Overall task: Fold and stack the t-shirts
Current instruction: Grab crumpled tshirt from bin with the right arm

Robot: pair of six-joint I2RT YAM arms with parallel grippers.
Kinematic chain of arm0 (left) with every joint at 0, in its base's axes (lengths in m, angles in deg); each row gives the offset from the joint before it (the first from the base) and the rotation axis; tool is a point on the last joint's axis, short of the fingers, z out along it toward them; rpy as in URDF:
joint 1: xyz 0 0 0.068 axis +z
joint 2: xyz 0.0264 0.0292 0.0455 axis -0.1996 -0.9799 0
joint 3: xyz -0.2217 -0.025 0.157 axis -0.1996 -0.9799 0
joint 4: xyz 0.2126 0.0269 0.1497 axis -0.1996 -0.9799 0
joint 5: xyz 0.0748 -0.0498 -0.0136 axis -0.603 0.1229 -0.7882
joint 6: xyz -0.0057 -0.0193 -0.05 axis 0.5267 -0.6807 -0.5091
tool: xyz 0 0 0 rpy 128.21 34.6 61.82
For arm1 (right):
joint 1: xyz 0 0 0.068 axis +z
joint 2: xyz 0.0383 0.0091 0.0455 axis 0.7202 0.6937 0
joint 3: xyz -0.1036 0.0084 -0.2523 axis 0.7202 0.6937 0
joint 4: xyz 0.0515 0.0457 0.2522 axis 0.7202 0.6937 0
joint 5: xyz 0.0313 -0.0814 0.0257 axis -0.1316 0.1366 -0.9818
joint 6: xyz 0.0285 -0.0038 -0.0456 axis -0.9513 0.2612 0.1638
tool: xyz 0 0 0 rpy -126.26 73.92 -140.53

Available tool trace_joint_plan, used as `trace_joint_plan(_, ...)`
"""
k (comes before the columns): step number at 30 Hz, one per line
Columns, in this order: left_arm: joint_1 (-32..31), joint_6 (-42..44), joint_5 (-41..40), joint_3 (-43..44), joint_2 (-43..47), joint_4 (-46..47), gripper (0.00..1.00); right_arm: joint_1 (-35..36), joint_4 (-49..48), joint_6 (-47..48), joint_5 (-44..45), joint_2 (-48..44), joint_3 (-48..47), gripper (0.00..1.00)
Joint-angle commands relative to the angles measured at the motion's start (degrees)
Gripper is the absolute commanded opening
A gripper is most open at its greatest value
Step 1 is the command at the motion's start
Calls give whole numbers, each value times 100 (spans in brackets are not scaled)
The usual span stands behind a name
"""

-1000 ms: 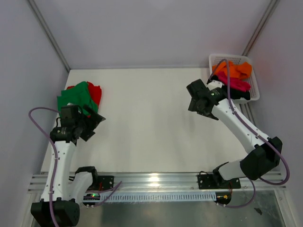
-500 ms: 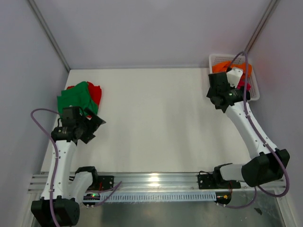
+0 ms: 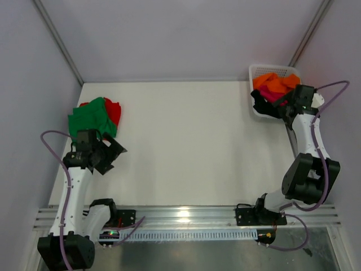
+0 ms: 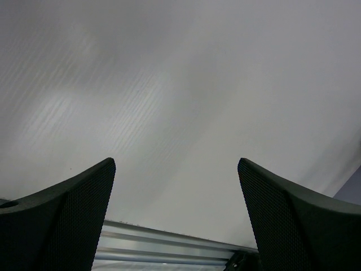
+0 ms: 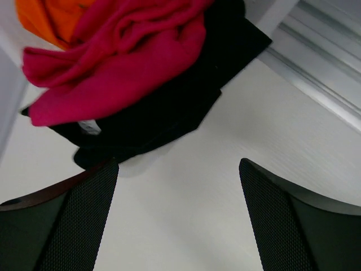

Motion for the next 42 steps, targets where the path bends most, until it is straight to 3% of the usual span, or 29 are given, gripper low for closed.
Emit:
trace_joint_plan(1, -7, 86, 73, -189, 154, 48, 92, -654, -1519, -1057, -2031, -133, 469, 92)
trace_joint_plan(3, -8, 59, 82, -338, 163, 144, 92, -743, -1874, -1443, -2462, -160, 715, 92)
trace_joint_plan(12, -7, 94, 56, -682, 67, 347, 92, -884, -2711, -2666, -2570, -301, 1191, 92)
trace_joint_plan(23, -8, -81, 425, -568, 110, 356, 92, -893, -2245, -2560, -1454, -11, 594, 85)
trace_joint_plan(28, -8, -20, 223, -305, 75, 163, 92, -901, -2227, -2807, -1515, 314, 514, 76)
trace_joint_plan(42, -8, -81, -41, -251, 365, -198, 92, -901, -1815, -2711, -1647, 279, 699, 75)
